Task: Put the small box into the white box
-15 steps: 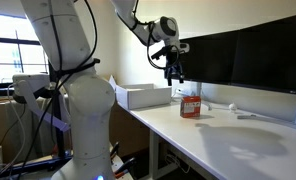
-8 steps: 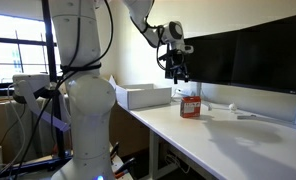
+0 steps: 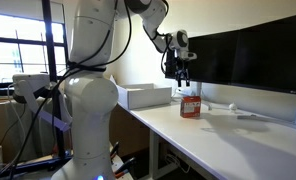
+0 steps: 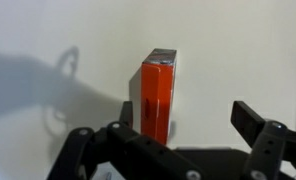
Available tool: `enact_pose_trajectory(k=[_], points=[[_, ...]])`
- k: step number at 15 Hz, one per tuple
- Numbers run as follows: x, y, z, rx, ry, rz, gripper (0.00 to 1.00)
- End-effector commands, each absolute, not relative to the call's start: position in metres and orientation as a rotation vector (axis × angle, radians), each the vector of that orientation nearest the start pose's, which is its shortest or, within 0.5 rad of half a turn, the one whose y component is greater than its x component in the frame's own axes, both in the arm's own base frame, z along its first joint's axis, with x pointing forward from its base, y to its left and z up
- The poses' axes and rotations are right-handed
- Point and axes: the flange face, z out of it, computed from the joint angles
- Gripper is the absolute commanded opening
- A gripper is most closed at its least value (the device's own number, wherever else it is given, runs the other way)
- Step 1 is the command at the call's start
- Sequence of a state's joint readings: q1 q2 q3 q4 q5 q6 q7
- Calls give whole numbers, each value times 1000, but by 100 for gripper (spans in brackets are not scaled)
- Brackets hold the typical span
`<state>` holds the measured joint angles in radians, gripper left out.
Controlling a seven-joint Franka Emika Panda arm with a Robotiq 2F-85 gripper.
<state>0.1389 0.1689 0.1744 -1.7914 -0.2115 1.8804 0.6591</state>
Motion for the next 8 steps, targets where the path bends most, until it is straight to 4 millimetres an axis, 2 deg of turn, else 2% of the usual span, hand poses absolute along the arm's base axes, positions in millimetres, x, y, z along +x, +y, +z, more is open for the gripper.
enact_pose_trajectory(k=[1,5,8], points=[[583,163,447,-3243,654,-20,100],[584,147,439,-3201,806,-10,100],[586,136,433,-3197,842,16,100]])
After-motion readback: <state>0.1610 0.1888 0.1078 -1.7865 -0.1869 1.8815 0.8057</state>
